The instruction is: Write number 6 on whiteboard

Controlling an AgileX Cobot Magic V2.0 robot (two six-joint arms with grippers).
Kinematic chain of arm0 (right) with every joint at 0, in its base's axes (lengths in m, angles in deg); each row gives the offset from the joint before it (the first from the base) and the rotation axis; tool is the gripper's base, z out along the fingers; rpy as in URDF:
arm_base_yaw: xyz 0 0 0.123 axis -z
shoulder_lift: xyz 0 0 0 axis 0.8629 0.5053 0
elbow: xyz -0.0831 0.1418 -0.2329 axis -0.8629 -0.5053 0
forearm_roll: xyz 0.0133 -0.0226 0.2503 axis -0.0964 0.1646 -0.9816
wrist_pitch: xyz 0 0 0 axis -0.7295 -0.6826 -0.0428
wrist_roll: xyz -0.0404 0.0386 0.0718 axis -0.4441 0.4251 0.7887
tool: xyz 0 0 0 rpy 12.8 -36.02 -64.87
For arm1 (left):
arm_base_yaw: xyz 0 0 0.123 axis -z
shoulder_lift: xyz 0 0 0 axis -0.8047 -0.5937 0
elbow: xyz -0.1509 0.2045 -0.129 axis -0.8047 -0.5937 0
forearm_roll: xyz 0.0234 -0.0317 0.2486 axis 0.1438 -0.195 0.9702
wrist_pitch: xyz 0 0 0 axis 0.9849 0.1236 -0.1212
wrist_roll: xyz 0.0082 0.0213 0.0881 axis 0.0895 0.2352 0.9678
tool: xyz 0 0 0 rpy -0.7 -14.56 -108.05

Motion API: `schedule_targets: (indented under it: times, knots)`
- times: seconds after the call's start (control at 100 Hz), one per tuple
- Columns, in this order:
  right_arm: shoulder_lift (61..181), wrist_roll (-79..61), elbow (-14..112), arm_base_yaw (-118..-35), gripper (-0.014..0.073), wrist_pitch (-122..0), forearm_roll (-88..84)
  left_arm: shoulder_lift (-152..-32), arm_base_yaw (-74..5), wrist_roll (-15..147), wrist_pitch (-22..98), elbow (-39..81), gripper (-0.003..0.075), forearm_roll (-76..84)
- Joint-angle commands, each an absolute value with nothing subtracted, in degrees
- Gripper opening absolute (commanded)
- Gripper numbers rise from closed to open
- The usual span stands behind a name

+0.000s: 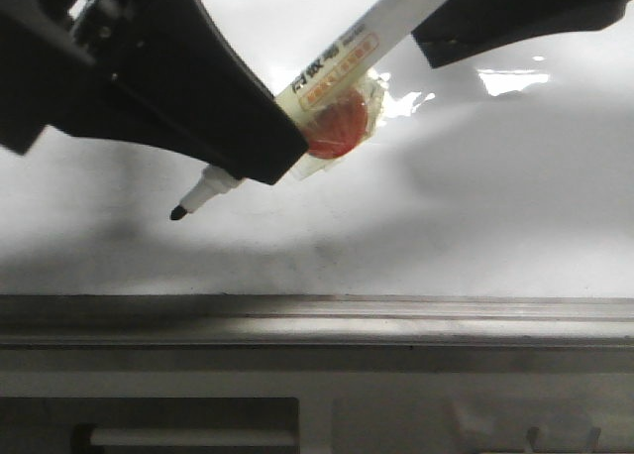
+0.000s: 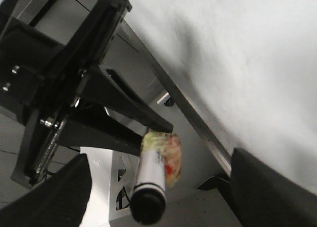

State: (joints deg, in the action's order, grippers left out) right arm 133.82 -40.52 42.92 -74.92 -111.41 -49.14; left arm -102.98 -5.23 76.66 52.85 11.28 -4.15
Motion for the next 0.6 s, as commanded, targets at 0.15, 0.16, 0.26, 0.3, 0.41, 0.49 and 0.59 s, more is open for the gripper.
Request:
schedule_targets:
  times: [0.15,0.16,0.26,0.3,0.41,0.49,0.59]
  knots:
    - [135.2,-41.9,44.8,-75.8,0.0512,-112.2,-52.1,-102.1,-4.9,76.3,49.0,14.2,-0.002,-5.4]
    - [135.2,-41.9,44.8,-75.9,0.0509,-112.2,-52.1,-102.1,-4.9,76.3,48.8,14.2,-0.002,-5.4]
    - [135.8,-42.6,44.8,-76.4,0.0414,-112.3,-52.4,-102.1,-4.9,76.3,48.5,14.2,-0.002,-5.4]
    - [135.9,-43.2,44.8,-76.5,0.0366,-111.9,-52.7,-102.1,-4.9,76.3,48.5,14.2,-0.002,-5.4]
    - [135.9,-45.3,44.8,-76.6,0.0263,-111.6,-55.3,-102.1,-4.9,76.3,48.5,14.2,-0.002,-5.4]
    - [136.0,-45.4,44.8,-76.6,0.0191,-111.6,-55.4,-102.1,-4.9,76.3,48.6,14.2,-0.002,-5.4]
    - [136.7,-45.8,44.8,-76.6,0.0093,-113.0,-55.4,-102.1,-4.9,76.3,48.6,14.2,-0.002,-5.4]
